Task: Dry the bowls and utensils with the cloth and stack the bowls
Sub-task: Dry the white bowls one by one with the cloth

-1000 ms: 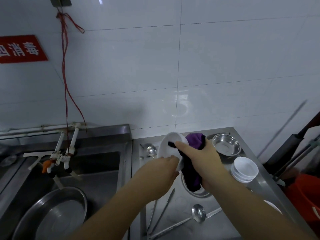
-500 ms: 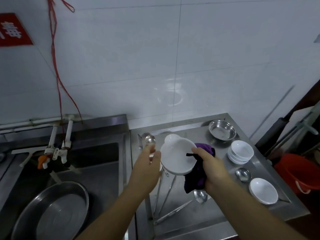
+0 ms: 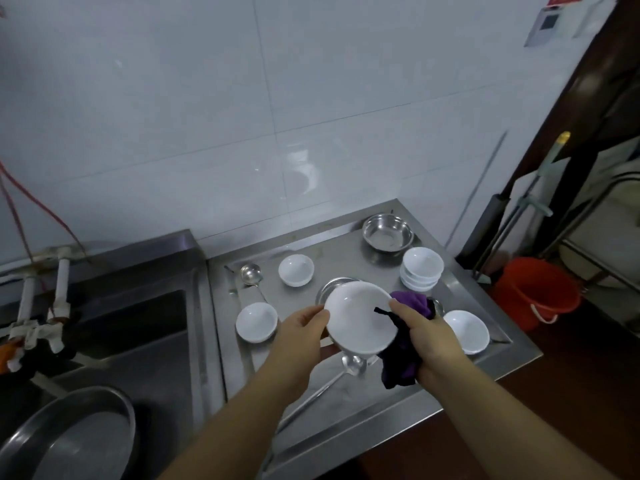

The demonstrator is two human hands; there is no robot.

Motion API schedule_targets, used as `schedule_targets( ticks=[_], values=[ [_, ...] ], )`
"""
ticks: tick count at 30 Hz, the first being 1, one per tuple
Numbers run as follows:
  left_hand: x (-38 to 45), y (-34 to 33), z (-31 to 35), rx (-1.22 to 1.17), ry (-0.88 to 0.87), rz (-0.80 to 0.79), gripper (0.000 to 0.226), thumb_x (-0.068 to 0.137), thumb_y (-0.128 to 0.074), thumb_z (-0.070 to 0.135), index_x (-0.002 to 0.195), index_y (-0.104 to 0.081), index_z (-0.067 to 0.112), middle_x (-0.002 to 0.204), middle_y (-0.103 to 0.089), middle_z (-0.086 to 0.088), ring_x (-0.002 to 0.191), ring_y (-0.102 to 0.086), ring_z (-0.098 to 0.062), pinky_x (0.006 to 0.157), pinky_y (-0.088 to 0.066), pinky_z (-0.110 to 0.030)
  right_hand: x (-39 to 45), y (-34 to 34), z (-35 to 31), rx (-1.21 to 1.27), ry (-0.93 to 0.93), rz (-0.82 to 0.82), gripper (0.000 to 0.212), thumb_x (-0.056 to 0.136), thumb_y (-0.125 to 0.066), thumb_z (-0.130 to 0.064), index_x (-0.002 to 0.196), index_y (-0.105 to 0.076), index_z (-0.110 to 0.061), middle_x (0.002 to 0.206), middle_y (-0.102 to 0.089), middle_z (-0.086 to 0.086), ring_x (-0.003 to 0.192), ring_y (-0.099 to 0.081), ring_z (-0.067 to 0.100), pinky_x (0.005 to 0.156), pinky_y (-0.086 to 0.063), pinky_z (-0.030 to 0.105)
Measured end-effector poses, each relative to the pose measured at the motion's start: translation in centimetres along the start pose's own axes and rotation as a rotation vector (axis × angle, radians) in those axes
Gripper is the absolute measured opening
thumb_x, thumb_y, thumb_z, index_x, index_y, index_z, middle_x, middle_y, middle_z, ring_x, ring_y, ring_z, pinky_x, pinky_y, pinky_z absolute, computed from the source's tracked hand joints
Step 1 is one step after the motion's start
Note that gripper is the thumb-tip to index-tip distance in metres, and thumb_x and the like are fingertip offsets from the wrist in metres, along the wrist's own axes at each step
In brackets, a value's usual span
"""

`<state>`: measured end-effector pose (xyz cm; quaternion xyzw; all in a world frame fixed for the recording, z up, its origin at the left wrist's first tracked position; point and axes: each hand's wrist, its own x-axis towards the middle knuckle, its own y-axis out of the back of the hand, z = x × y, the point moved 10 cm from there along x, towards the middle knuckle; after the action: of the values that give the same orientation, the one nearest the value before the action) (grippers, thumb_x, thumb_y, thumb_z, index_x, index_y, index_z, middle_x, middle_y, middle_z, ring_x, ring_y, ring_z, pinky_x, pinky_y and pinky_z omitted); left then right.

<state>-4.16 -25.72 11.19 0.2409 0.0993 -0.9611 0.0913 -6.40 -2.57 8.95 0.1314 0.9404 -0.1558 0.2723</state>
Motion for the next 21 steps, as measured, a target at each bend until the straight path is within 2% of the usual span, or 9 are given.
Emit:
schedule_targets(
  ticks=[3,5,8,11,15,18,21],
  values=[
    [0.1,-4.6,-0.8,0.043,-0.008,0.0,0.02,0.106,-0.06,0.019,0.121,-0.072,0.016,0.115,-0.077,-0.007,0.099,-0.078,-0.019,0.077,-0.066,-0.035,1.0,5.0,-1.5,0.016,-0.041,-0.008,0.028,0.084,-0.086,-0.022,0.104,-0.076,-0.004,0.066,-0.065,0.019,0.055,-0.07,0.033,0.049,-0.056,0.038],
    [0.0,-8.3,-1.7,0.058,0.008,-0.012,0.015,0.106,-0.06,0.02,0.111,-0.074,0.023,0.109,-0.078,-0.003,0.092,-0.079,-0.016,0.072,-0.065,-0.031,1.8,8.9,-2.6,0.019,-0.047,-0.003,0.027,0.083,-0.084,-0.018,0.105,-0.077,-0.005,0.072,-0.07,0.022,0.062,-0.073,0.036,0.055,-0.059,0.041],
    [0.0,-14.5,-3.5,0.089,0.038,-0.049,0.018,0.106,-0.06,0.021,0.116,-0.075,0.019,0.11,-0.079,-0.004,0.099,-0.077,-0.019,0.073,-0.065,-0.031,3.1,15.3,-4.2,0.034,-0.054,0.057,0.026,0.079,-0.086,-0.01,0.102,-0.077,-0.003,0.078,-0.075,0.024,0.065,-0.075,0.039,0.062,-0.061,0.05],
    [0.1,-20.3,-5.5,0.119,0.065,-0.085,0.016,0.105,-0.06,0.02,0.109,-0.076,0.021,0.108,-0.079,-0.003,0.101,-0.075,-0.02,0.073,-0.065,-0.032,4.8,21.5,-5.5,0.012,-0.055,0.143,0.025,0.074,-0.086,-0.001,0.097,-0.077,-0.007,0.08,-0.078,0.023,0.063,-0.076,0.037,0.056,-0.06,0.049],
    [0.8,-25.7,-8.4,0.142,0.11,-0.094,0.016,0.104,-0.062,0.017,0.114,-0.075,0.019,0.117,-0.076,-0.008,0.106,-0.074,-0.024,0.075,-0.065,-0.035,6.5,27.6,-6.8,-0.062,-0.041,0.214,0.03,0.072,-0.086,0.004,0.087,-0.076,-0.019,0.076,-0.078,0.016,0.063,-0.077,0.037,0.052,-0.061,0.053],
    [1.9,-28.1,-10.5,0.115,0.159,-0.076,0.016,0.102,-0.065,0.015,0.114,-0.076,0.015,0.117,-0.075,-0.011,0.106,-0.074,-0.027,0.074,-0.065,-0.036,7.7,30.5,-7.2,-0.121,-0.041,0.252,0.033,0.073,-0.086,0.003,0.093,-0.073,-0.02,0.072,-0.077,0.012,0.055,-0.075,0.03,0.048,-0.06,0.046],
    [3.5,-29.8,-12.2,0.123,0.204,-0.074,0.013,0.102,-0.064,0.014,0.109,-0.075,0.014,0.118,-0.073,-0.014,0.107,-0.073,-0.028,0.073,-0.065,-0.036,9.3,32.3,-7.1,-0.156,-0.052,0.306,0.034,0.073,-0.085,0.001,0.092,-0.072,-0.024,0.078,-0.076,0.012,0.052,-0.074,0.027,0.047,-0.059,0.042]
  ],
)
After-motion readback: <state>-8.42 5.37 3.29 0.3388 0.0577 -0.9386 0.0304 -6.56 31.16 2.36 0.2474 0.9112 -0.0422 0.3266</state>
